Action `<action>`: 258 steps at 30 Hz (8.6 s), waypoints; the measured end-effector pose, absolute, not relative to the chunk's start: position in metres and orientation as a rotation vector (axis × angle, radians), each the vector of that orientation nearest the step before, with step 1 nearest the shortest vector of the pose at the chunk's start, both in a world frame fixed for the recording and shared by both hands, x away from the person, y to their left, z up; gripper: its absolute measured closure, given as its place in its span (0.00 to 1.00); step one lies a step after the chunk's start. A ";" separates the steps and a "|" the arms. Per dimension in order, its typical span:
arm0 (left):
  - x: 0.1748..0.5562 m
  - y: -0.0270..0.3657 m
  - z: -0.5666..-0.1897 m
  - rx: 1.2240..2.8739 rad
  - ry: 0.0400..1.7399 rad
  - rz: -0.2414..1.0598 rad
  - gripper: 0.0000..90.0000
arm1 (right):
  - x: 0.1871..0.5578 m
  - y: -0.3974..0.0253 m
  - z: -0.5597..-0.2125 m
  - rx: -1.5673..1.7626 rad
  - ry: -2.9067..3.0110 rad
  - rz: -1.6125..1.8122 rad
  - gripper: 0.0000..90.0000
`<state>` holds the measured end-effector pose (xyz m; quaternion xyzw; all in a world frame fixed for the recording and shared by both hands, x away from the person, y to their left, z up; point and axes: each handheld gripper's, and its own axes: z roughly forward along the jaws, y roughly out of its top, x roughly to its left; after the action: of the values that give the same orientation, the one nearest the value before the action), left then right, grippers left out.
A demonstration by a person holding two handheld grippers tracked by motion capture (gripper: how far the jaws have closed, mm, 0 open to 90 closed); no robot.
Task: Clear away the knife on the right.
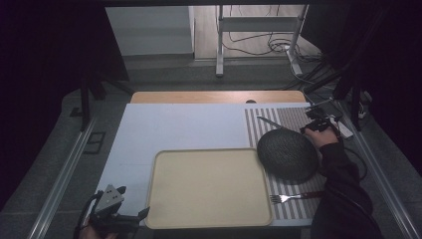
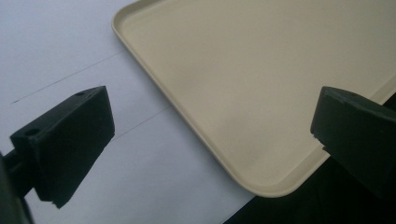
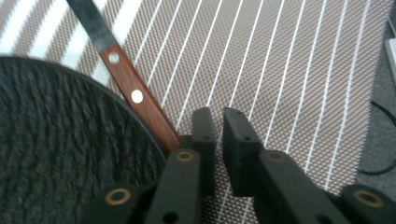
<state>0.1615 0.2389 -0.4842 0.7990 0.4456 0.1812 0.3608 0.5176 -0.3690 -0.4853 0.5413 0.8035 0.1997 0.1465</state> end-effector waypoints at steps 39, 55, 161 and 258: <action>0.162 0.237 -0.485 2.075 1.143 0.471 0.00 | 0.548 -0.312 -0.489 1.500 2.329 0.590 0.15; 0.162 0.237 -0.485 2.081 1.141 0.474 0.00 | 0.554 -0.316 -0.497 1.458 2.406 0.575 0.47; 0.161 0.238 -0.484 2.062 1.137 0.478 0.00 | 0.364 -0.211 -0.461 1.070 2.645 0.780 0.87; 0.161 0.239 -0.484 2.057 1.144 0.477 0.00 | 0.342 -0.202 -0.498 1.052 2.782 0.681 0.87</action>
<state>0.1615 0.2386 -0.4838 0.7987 0.4441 0.1851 0.3615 0.3422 -0.2022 -0.4978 0.3444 0.9108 0.2230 0.0454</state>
